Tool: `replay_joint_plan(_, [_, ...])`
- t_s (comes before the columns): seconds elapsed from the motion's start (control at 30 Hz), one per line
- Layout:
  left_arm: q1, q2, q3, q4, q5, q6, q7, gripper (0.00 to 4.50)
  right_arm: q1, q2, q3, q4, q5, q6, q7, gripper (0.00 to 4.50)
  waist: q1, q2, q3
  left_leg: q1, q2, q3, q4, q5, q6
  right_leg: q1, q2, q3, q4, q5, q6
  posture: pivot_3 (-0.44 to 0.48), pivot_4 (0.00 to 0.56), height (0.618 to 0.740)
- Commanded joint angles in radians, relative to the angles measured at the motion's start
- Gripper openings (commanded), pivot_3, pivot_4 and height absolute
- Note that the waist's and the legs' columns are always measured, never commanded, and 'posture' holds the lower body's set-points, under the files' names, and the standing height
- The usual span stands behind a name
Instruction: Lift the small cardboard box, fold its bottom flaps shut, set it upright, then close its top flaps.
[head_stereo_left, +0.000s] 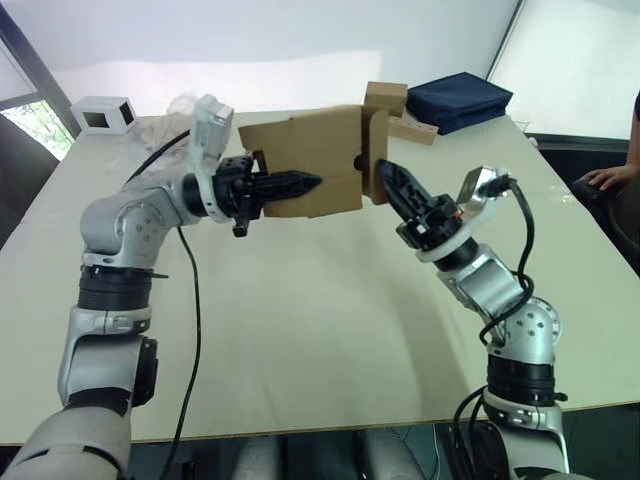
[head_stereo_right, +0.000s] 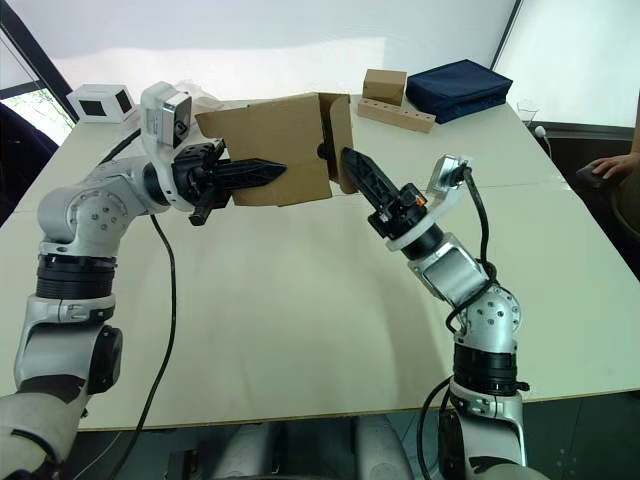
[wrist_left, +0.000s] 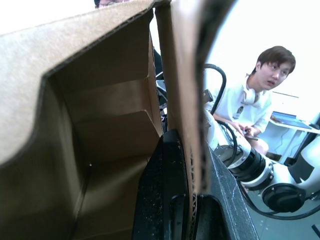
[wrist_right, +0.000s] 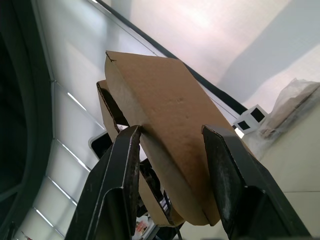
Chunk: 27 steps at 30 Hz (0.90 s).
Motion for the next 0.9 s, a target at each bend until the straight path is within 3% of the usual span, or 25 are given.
replay_joint_plan(0.03, [-0.022,-0.004,0.024,-0.014,-0.011,-0.014,-0.001,0.00,-0.027,0.008,0.011,-0.055,0.000,-0.006,-0.003,1.96,0.000,0.000,0.000,0.000,0.000,0.000,0.000,0.000,0.000,0.000,0.000,0.000,0.000,0.000,0.000,0.000,0.150,0.740])
replay_joint_plan(0.9, [-0.017,-0.028,0.016,-0.018,-0.008,-0.016,0.014,0.00,0.029,0.003,0.083,-0.150,-0.026,0.024,0.002,1.96,0.000,0.000,0.000,0.000,0.000,0.000,0.000,0.000,0.000,0.000,0.000,0.000,0.000,0.000,0.000,0.000,0.150,0.740])
